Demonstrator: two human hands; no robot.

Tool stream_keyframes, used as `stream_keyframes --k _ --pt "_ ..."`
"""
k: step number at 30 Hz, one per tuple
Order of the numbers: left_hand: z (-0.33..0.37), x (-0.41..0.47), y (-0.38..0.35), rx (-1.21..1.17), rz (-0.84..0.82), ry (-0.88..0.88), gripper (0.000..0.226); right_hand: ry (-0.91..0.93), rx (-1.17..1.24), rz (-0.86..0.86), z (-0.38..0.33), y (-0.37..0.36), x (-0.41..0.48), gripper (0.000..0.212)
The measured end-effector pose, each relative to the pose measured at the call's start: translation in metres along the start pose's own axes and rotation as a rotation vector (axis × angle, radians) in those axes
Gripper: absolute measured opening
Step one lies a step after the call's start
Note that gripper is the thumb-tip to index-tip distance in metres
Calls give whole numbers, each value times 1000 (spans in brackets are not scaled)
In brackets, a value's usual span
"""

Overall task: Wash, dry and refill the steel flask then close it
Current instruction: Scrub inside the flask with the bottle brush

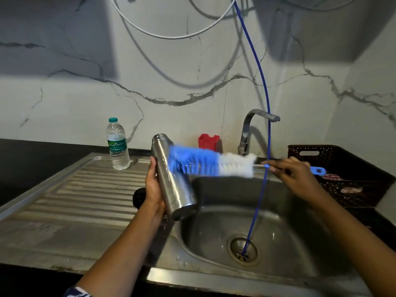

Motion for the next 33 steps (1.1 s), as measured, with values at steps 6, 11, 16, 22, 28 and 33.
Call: stream_keyframes --k 6,11,16,22,28,33 --pt "4 1 6 156 -5 -13 115 -172 49 15 -22 -38 42 28" --pt "13 2 3 51 -39 -90 71 -81 176 -103 -13 -11 -22 27" --pt "14 2 4 12 0 -80 58 -104 239 -146 -13 -5 -26 38" --pt "11 0 5 -121 -144 102 87 -179 231 -30 -28 -48 53 28" --pt "19 6 4 -51 -135 -21 69 -161 202 -97 -21 -40 17 26" --pt "18 1 -3 -38 -66 -86 64 -145 319 -180 -11 -7 -28 34"
Point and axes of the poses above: each hand's wrist, its own x-axis towards the middle knuckle, its own y-axis out of the back of the hand, z = x × y, the point moved 4 cm from there along x, towards the middle knuckle, and after that the axes turned 5 degrees about z, right-handed, at the moved point
